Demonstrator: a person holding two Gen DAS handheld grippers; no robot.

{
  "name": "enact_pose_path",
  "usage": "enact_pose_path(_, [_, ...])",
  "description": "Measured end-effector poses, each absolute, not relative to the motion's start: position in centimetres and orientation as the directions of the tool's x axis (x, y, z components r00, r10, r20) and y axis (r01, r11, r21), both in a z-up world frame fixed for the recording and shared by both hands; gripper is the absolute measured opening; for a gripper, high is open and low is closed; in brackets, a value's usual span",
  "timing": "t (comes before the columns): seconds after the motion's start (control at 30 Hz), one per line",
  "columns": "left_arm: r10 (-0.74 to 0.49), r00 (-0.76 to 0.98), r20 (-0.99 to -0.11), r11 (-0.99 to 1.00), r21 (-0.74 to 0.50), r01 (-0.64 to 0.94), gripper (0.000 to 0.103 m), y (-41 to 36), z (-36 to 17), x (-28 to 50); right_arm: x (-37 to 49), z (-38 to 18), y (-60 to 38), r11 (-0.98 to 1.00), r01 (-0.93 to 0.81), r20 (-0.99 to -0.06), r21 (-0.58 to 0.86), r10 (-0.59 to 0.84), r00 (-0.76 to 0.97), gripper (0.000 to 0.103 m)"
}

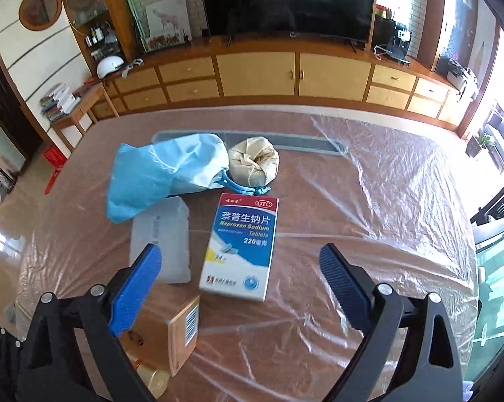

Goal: Collect trash
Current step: 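Grasp the Naproxen medicine box with the right gripper while the left gripper grasps the orange-labelled jar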

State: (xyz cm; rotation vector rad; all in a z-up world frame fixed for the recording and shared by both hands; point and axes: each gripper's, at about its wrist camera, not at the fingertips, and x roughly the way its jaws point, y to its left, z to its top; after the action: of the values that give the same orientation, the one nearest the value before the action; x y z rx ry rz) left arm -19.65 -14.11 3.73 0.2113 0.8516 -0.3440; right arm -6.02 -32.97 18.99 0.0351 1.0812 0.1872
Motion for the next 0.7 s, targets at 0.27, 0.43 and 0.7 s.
enact_pose_path(0.27, [-0.195, 0.613, -0.766, 0.921, 0.071, 0.382, 0.093, -16.0, 3.0, -18.2, -4.2, 17.1, -33.1, 0.982, -0.11, -0.893, 0.154, 0.186, 0.411, 0.089])
enact_pose_path(0.43, [-0.193, 0.597, -0.779, 0.929, 0.051, 0.367, 0.084, -16.0, 2.7, -17.6, -3.4, 16.2, -32.7, 0.982, -0.109, -0.904, 0.154, 0.184, 0.386, 0.083])
enact_pose_path(0.7, [-0.203, 0.574, -0.794, 0.92, 0.047, 0.39, 0.068, -16.1, 2.2, -17.5, -3.0, 15.4, -32.2, 0.98, -0.118, -0.914, 0.159, 0.191, 0.357, 0.072])
